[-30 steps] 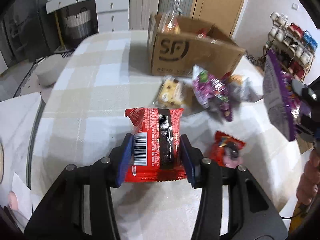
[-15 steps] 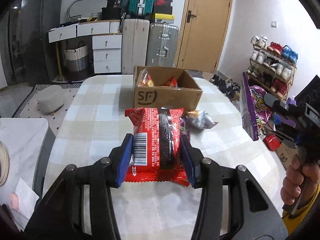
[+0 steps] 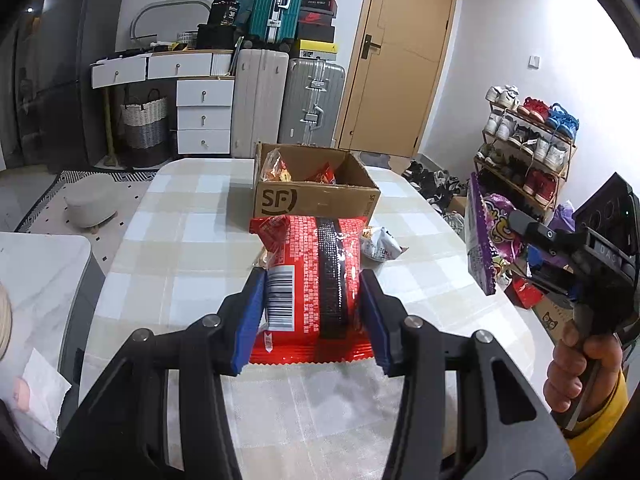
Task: Organize snacks
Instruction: 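Carry both packs over the box and open both tools to drop them inside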
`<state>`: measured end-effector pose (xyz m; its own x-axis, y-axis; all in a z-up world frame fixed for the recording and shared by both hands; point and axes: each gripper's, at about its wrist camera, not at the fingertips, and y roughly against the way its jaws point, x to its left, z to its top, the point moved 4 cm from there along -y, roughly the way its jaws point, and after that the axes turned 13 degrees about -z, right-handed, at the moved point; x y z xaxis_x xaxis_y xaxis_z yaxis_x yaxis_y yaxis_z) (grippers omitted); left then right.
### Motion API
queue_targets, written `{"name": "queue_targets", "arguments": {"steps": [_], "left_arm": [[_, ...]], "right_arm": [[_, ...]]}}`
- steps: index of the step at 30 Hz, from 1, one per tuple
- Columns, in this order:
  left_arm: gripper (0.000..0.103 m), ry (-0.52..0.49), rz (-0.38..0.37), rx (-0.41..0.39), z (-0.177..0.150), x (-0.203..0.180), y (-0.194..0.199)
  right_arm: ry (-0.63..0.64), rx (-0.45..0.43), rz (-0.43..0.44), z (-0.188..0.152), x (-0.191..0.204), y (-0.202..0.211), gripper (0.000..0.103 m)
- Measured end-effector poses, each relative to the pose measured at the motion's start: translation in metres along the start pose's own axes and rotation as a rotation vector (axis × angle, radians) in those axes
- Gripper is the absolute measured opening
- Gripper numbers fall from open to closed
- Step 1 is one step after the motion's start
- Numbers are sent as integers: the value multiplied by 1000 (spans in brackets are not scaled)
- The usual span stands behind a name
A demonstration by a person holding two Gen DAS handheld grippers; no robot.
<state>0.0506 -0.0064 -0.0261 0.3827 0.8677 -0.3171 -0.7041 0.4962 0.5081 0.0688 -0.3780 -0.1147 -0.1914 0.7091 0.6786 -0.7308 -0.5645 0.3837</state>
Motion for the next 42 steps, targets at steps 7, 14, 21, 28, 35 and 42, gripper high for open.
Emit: {"name": "queue_targets", "arguments": {"steps": [7,14,21,28,35,42], "left_arm": [[43,10,-5,-17,29,8,-6],[43,-14,-6,-20,73,13,-24],[43,1,-20,-2,122,26,-59],[43,-7,-18,28,170,31,-114],[43,-31,-33,108,203,30,-186],[43,-14,-16,182,217,43,-264]], "right_arm": [[73,-18,9,22,17,-5,31],[123,-48,20,66,31,-16,31],[159,-53,18,114,41,-47,31],[171,-45,11,165,45,-89,31],[180,-18,-82,201,35,-144,31],[240,29,-178,206,18,-196,31]]}}
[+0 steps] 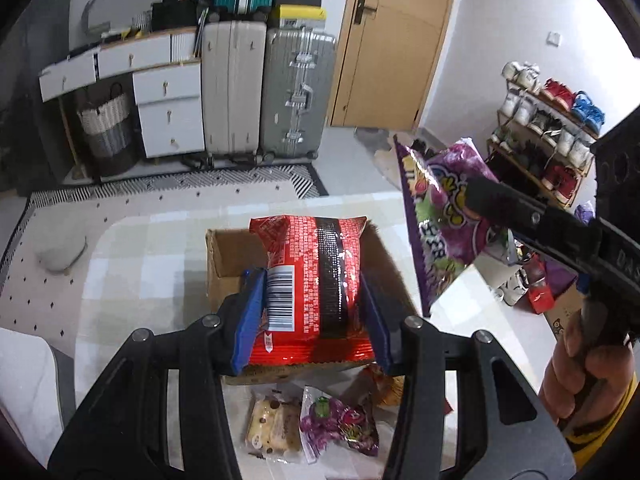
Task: Organize snacks
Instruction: 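Carry both packs over the box and open both tools to drop them inside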
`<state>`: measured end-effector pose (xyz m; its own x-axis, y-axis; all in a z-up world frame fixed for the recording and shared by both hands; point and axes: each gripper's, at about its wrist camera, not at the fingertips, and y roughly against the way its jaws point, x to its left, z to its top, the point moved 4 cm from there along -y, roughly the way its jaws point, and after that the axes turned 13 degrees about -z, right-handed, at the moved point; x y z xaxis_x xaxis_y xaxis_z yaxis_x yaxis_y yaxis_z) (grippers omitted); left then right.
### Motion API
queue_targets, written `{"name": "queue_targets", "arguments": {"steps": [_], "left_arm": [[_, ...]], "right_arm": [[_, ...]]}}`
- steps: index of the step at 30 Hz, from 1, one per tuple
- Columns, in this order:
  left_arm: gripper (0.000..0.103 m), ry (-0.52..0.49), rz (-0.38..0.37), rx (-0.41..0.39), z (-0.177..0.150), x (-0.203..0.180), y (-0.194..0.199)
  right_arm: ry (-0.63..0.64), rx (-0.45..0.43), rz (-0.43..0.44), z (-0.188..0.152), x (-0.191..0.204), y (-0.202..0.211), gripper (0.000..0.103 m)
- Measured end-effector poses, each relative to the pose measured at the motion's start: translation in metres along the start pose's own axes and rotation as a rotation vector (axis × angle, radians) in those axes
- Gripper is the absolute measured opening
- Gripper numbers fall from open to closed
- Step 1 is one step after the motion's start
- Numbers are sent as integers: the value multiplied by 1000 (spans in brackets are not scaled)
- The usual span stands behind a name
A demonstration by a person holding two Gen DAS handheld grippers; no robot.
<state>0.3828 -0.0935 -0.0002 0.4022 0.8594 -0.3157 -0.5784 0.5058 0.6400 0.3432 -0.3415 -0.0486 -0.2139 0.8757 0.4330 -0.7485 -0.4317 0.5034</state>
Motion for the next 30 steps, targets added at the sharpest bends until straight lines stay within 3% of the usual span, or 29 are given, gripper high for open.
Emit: {"name": "queue_targets", "arguments": {"steps": [14,30], "left_arm": [[43,64,-21,108,5,48,-110],[43,83,-19,139,-8,68,-150]], "right_arm": [[-10,130,-45,-21,-24,-69,31],[2,160,-61,-40,-27,-79,31]]}}
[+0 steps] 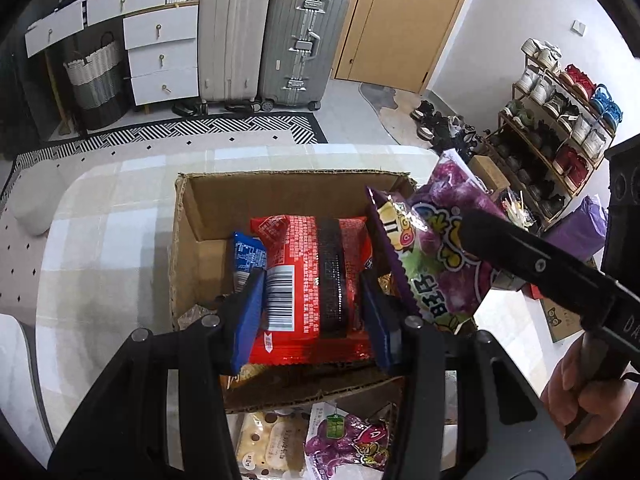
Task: Organize snacks
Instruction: 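Carry both packs over the box and open both tools to drop them inside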
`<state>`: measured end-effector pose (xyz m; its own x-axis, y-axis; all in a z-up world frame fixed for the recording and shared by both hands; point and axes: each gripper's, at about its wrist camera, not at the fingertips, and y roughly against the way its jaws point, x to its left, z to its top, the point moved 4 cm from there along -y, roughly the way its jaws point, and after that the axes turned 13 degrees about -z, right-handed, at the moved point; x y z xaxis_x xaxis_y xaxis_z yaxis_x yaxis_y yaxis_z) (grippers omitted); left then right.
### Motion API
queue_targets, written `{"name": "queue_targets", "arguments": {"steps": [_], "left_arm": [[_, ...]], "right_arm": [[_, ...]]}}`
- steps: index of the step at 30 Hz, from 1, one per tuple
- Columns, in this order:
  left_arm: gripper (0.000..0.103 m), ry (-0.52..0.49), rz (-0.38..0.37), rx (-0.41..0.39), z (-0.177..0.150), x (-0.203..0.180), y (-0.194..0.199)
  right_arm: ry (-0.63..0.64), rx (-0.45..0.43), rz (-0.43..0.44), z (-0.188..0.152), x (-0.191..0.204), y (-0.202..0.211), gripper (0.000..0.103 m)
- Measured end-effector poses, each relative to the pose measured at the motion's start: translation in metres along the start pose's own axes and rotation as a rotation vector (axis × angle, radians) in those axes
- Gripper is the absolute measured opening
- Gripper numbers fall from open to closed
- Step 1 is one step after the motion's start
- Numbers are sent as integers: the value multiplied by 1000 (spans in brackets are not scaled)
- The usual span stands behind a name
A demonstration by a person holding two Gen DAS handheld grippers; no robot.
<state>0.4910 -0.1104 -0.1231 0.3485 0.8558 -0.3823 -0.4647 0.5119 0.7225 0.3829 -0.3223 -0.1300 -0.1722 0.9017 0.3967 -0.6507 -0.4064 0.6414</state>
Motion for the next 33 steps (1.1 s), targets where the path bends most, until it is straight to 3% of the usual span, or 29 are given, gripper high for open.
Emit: {"name": "queue_targets", "arguments": {"steps": [11,22,26,29,33], "left_arm": [[43,-3,7,-24,-8,-1,11],[44,-50,85,-46,-16,-24,50],[49,-66,105,-64,-22,-35,73],[58,-59,126,-81,-26,-41,89],[59,-57,138,-96,-37,-50,114]], "right_arm": [[20,2,-31,-2,0,-5,31],[57,1,-76,-4,2,-11,32],[85,32,-91,-7,7,-17,34],[105,26,-116,-9,11,-14,41],[118,-12,-147,-10,12,3,41]]}}
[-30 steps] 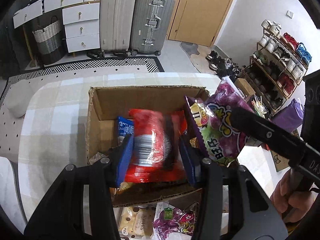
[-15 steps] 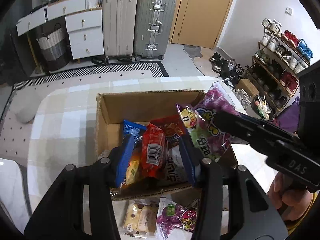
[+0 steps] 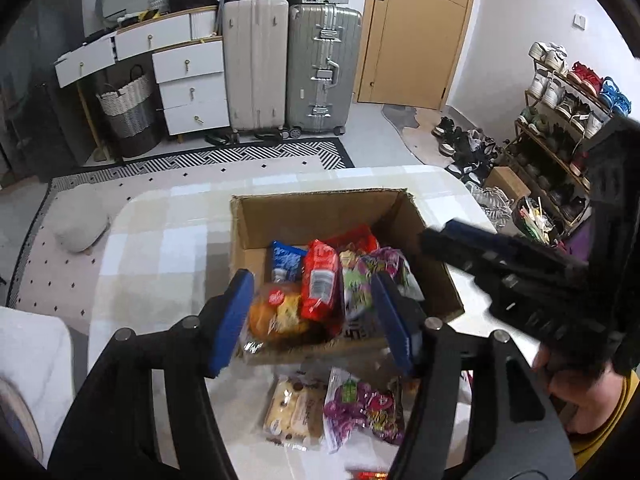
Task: Organize snacks
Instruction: 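Carry both packs over the box and open both tools to drop them inside, then move both open tools back toward the remaining snacks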
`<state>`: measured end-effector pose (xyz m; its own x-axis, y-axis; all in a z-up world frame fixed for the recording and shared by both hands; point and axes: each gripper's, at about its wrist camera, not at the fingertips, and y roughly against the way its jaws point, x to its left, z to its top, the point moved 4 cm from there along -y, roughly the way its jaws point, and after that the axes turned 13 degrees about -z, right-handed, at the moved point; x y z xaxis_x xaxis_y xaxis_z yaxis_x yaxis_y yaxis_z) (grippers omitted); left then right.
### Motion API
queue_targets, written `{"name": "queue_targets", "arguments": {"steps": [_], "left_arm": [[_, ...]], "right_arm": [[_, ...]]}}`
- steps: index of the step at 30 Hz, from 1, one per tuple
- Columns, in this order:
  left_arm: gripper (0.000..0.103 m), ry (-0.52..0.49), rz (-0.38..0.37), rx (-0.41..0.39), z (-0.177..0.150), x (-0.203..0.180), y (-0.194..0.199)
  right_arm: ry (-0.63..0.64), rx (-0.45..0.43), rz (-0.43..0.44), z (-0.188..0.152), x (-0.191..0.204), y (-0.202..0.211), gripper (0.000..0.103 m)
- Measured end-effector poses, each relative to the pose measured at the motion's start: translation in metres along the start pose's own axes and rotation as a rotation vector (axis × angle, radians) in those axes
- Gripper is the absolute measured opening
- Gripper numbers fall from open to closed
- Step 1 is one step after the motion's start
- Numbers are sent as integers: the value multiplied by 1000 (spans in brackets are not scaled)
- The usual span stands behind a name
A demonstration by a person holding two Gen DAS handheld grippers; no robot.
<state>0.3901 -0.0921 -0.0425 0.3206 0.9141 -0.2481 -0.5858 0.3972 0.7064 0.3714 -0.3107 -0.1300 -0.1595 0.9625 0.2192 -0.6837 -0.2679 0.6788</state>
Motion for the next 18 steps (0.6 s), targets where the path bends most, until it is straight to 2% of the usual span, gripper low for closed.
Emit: {"name": "queue_targets", "arguments": {"steps": [4,7,9,18], "left_arm": [[64,8,13,-28,-10,-6,34],[72,9,8,-55,-22,-14,63],[78,11,10,-76,-30,-22,84],[81,-8,5,-152,-73,-58,167]], "right_arm": [[-33,-54,22,2,-1,34,41],[-25,-93,35,1,5,60,49],[-20,-123,47,-2,11,82,49],[64,-221,91,-32,44,172,50]]}}
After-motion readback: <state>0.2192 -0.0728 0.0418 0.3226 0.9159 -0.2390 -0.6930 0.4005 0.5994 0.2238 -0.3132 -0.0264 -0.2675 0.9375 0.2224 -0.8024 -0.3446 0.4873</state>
